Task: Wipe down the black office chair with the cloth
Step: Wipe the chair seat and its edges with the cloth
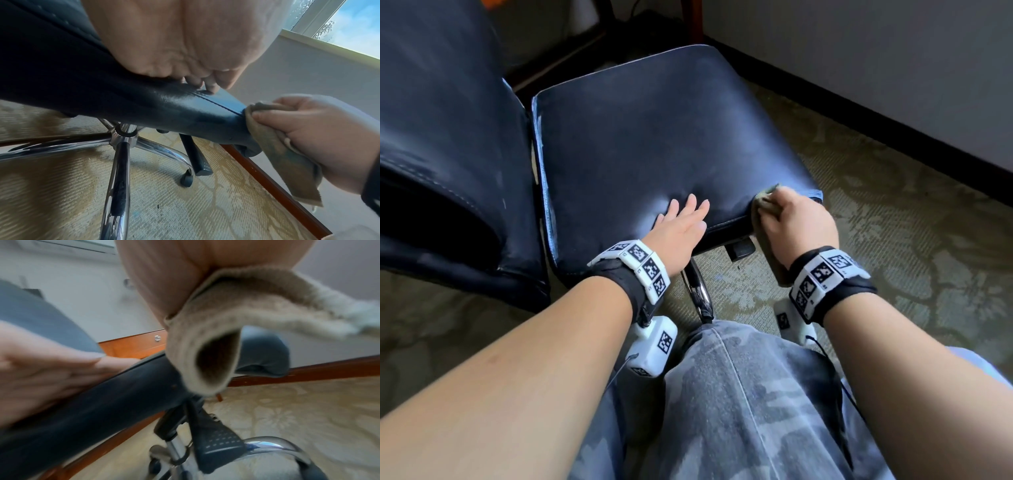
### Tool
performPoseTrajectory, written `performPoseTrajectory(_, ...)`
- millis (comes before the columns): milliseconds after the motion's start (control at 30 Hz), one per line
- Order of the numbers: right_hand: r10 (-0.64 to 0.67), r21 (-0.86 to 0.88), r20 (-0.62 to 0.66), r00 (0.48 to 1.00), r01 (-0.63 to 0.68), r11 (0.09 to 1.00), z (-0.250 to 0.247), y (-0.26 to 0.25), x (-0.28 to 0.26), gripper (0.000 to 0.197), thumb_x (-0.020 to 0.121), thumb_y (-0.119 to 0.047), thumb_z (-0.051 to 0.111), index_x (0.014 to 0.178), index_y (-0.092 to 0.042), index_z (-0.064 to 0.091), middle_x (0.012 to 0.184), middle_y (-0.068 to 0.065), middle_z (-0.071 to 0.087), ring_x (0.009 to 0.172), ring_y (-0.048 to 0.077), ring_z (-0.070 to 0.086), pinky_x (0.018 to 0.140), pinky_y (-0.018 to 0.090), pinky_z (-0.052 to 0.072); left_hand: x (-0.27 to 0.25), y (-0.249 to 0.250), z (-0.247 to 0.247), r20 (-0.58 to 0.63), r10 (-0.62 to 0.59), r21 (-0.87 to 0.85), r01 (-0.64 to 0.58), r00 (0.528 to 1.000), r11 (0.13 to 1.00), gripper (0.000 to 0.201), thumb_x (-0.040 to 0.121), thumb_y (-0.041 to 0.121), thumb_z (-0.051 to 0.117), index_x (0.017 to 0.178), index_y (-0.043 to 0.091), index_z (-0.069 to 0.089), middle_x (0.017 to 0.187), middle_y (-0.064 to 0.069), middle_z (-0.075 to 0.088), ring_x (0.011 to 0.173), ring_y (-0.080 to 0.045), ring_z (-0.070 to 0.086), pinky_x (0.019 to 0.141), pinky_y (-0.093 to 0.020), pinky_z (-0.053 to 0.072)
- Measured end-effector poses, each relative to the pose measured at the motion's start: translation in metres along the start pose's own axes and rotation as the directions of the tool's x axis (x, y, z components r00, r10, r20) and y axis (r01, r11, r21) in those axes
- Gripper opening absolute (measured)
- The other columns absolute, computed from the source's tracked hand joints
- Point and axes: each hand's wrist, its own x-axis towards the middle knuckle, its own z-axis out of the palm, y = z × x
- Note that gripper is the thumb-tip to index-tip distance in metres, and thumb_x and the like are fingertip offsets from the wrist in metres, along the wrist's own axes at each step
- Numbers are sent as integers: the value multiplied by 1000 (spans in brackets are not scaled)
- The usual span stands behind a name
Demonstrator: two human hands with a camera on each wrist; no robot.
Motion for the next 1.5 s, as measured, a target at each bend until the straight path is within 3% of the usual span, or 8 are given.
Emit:
performPoseTrajectory(133, -306, 57, 139, 942, 301, 952, 17, -23, -9, 16, 94, -37, 61, 95, -21, 63, 91, -1, 68, 85, 29, 66, 69, 37, 53, 1, -6, 2, 8, -10, 46, 10, 1000, 999, 54, 114, 13, 18, 168, 19, 14, 177, -3, -5, 162, -33, -7, 128, -47, -1)
performPoseTrajectory(267, -85, 24, 33, 996, 84, 996, 7, -5, 1, 22, 95, -40, 63, 102, -21, 68, 93, 5, 72, 87, 32, 66, 71, 34, 49, -2, -8, 1, 11, 14, -20, -14, 1000, 1000, 55, 114, 14, 16, 168, 24, 10, 176, 1, -6, 162, -29, -13, 127, -39, -6)
performPoseTrajectory(433, -343, 105, 149, 928, 330, 938, 27, -33, -11, 17, 90, -35, 66, 96, -20, 71, 94, 1, 73, 87, 28, 69, 73, 36, 55, -7, 0, 4, -37, -18, -139, 13, 999, 990, 78, 102, 3, 38, 168, 29, 5, 175, 9, -6, 162, -19, -14, 128, -32, -10)
performPoseTrajectory(600, -89, 60, 24, 996, 87, 994, 13, 0, -1, 24, 91, -42, 67, 105, -24, 70, 98, 1, 75, 92, 29, 70, 79, 34, 55, -14, 2, 1, -10, -105, -183, 102, 994, 978, 102, 91, -9, 40, 166, 41, -9, 176, 3, -10, 162, -27, -10, 127, -31, 0)
performPoseTrajectory(767, -362, 111, 218, 906, 345, 932, 33, -40, -6, 24, 87, -42, 64, 98, -23, 73, 93, -5, 74, 86, 24, 70, 76, 31, 54, -14, -4, 7, -30, -131, -164, 124, 991, 979, 106, 89, -7, 44, 165, 43, -12, 176, -3, -9, 162, -32, -5, 128, -35, 4)
performPoseTrajectory(1100, -370, 74, 214, 904, 362, 929, 36, -43, -5, 28, 86, -46, 62, 101, -25, 74, 94, -3, 74, 88, 27, 70, 75, 34, 55, -15, -8, 8, -38, -130, -157, 122, 991, 980, 107, 89, -2, 48, 164, 44, -12, 176, -2, -9, 162, -31, -5, 128, -35, 6)
performPoseTrajectory(1267, -78, 54, 47, 996, 75, 996, 18, -15, 0, 25, 90, -44, 68, 106, -25, 74, 99, 3, 77, 95, 30, 70, 80, 34, 52, -14, -10, 4, -30, -120, -199, 112, 992, 974, 103, 92, -1, 46, 165, 44, -10, 176, -1, -8, 162, -29, -6, 128, -36, 6)
performPoseTrajectory(1500, -238, -17, 147, 960, 243, 970, 22, -32, -2, 21, 91, -40, 69, 102, -24, 75, 96, 3, 76, 91, 32, 70, 76, 36, 54, -17, -9, 0, -21, -110, -219, 103, 994, 970, 99, 93, -3, 43, 166, 43, -6, 176, 2, -7, 163, -26, -5, 127, -33, 6)
